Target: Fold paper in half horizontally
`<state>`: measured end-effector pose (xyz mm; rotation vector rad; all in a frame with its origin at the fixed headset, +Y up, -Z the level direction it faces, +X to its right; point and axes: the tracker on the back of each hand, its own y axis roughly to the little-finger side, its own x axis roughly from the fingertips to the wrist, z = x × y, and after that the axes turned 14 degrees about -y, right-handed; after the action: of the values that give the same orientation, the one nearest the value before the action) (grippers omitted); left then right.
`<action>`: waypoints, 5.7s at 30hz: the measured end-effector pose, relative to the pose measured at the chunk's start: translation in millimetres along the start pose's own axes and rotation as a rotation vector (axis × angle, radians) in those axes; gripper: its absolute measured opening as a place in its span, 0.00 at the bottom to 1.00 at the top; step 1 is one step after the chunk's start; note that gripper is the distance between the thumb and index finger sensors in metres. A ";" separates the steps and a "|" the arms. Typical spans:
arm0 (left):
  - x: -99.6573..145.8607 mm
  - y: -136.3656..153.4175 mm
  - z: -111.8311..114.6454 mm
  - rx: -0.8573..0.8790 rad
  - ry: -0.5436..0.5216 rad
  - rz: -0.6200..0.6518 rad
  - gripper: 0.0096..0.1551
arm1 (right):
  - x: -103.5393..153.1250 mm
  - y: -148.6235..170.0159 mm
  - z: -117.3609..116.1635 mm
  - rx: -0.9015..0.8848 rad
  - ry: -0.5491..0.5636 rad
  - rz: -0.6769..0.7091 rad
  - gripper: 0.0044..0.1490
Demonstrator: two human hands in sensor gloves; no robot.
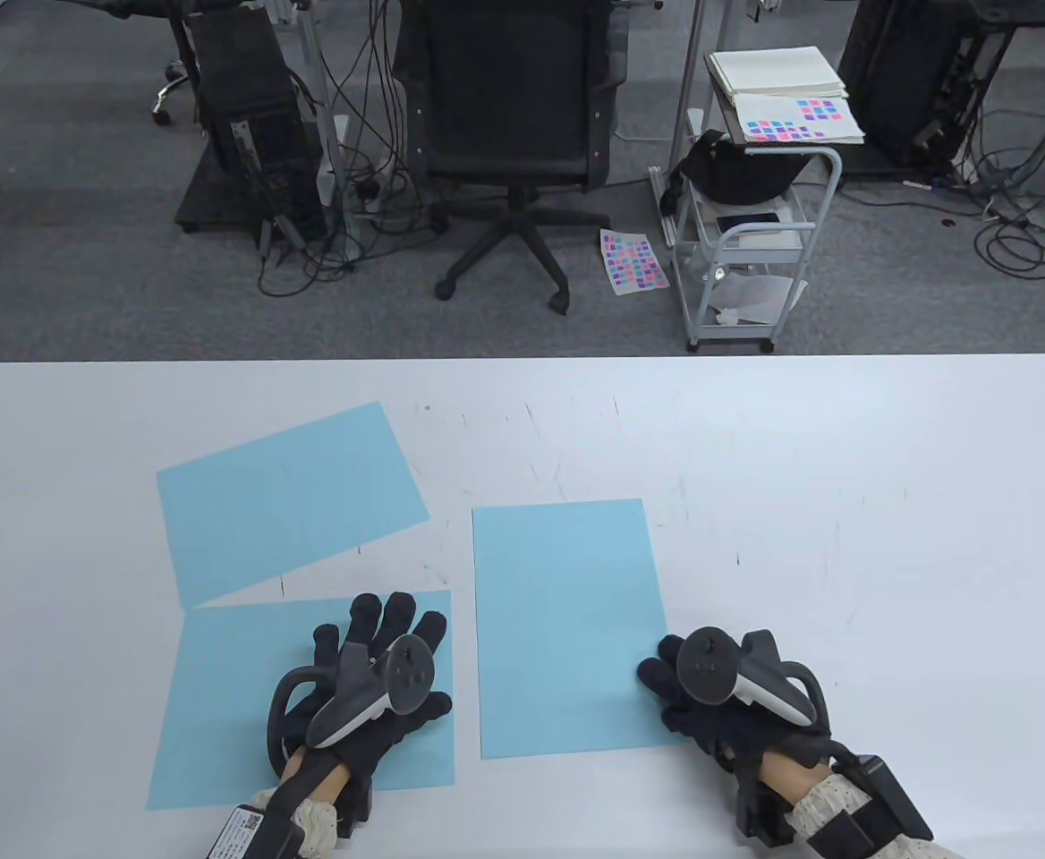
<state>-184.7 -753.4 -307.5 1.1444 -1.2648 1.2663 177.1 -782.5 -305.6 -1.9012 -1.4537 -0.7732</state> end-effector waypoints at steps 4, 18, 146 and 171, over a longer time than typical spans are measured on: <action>-18.1 0.4 -13.5 0.017 0.029 -0.037 0.53 | 0.2 0.2 0.2 -0.006 -0.012 0.001 0.38; -110.0 -20.0 -35.1 0.001 0.079 -0.107 0.54 | -0.6 1.4 -0.2 -0.024 -0.021 0.008 0.37; -3.2 -76.3 7.7 -0.198 0.027 0.257 0.36 | -0.3 3.1 -1.6 -0.033 -0.028 0.003 0.37; 4.4 -81.0 18.6 -0.185 0.059 0.271 0.37 | 9.3 9.7 17.2 -0.076 -0.011 -0.045 0.38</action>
<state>-104.7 -773.1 -296.0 0.8181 -1.4958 1.3361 190.0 -765.7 -310.6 -1.9374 -1.4972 -0.8510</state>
